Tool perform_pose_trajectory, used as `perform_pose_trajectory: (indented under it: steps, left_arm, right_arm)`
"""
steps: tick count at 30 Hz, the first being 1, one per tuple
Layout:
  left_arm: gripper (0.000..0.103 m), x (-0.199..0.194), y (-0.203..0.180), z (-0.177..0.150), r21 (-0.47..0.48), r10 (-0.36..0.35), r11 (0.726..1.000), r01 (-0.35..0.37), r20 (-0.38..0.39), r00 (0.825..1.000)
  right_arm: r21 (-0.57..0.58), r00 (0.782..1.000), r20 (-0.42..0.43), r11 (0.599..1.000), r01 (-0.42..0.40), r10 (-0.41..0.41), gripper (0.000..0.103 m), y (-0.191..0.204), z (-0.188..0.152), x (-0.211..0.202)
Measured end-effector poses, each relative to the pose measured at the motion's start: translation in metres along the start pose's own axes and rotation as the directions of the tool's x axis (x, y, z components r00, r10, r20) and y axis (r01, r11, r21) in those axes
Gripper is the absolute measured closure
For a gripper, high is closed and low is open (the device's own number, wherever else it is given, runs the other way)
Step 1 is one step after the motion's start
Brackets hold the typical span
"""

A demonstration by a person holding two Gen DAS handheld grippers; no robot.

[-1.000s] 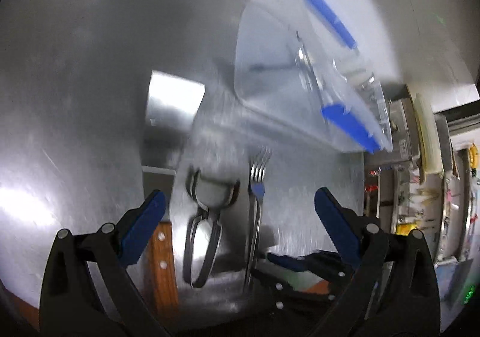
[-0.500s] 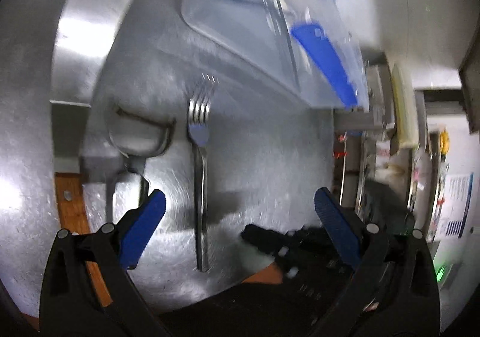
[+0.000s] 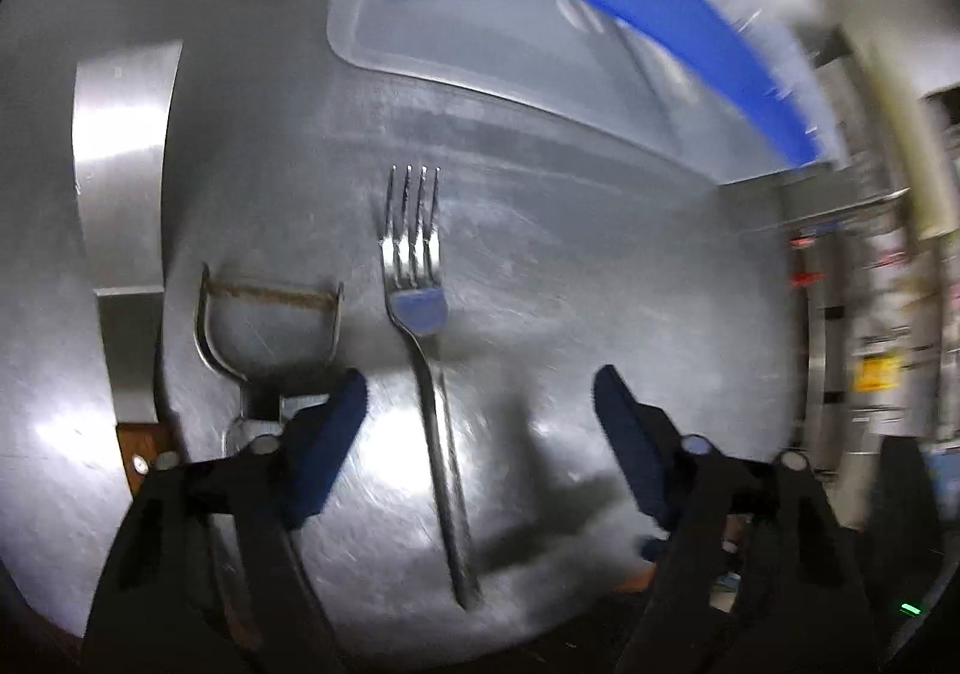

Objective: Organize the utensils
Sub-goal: 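Move both grippers to the silver fork and close the left gripper on its handle, then close the right gripper on the fork and lift it toward the clear box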

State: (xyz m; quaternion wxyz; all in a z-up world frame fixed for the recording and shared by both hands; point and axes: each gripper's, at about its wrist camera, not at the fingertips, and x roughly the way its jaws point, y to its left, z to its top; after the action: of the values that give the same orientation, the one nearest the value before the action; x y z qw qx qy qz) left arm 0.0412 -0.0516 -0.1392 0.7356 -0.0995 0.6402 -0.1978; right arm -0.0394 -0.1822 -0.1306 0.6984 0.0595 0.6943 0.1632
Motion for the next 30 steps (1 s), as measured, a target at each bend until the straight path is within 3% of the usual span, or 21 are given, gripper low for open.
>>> perform_pose_trajectory:
  steps: [2, 3, 6, 7, 11, 18, 28, 30]
  left_arm:
    - [0.05, 0.011, -0.009, 0.001, 0.016, 0.064, 0.998, -0.064, -0.007, 0.998]
    - [0.053, 0.015, -0.013, 0.003, 0.015, 0.087, 0.996, -0.087, -0.001, 0.996]
    - [0.072, 0.019, -0.02, 0.007, 0.02, 0.173, 0.985, -0.174, 0.034, 0.984]
    - [0.083, 0.02, -0.023, 0.009, 0.023, 0.205, 0.978, -0.206, 0.045, 0.978]
    - [0.095, 0.019, -0.023, 0.011, -0.008, 0.216, 0.976, -0.216, 0.052, 0.975]
    - [0.096, 0.008, -0.01, 0.005, -0.119, 0.135, 0.984, -0.132, 0.017, 0.991]
    - [0.096, -0.008, 0.009, -0.002, -0.171, 0.05, 0.984, -0.044, 0.028, 0.998]
    - [0.096, -0.012, 0.01, -0.004, -0.168, 0.037, 0.985, -0.031, 0.032, 0.999]
  right_arm:
    - [0.003, 1.0, 0.015, 1.0, -0.002, 0.002, 0.063, -0.001, -0.005, -0.001]
    - [0.004, 1.0, 0.02, 1.0, -0.003, 0.003, 0.063, -0.004, -0.005, -0.005]
    - [0.002, 0.999, 0.041, 1.0, -0.011, 0.011, 0.063, -0.008, -0.007, -0.004]
    - [-0.005, 0.999, 0.048, 1.0, -0.015, 0.015, 0.063, -0.009, -0.01, -0.004]
    - [-0.019, 0.997, 0.074, 0.999, -0.027, 0.029, 0.063, -0.011, -0.014, -0.003]
    - [-0.02, 0.986, 0.119, 0.994, -0.111, 0.113, 0.06, -0.027, 0.025, 0.001]
    - [-0.104, 0.984, 0.111, 0.986, -0.128, 0.139, 0.059, 0.005, 0.06, 0.021]
    - [-0.108, 0.979, 0.102, 0.98, -0.166, 0.177, 0.059, 0.012, 0.066, 0.029]
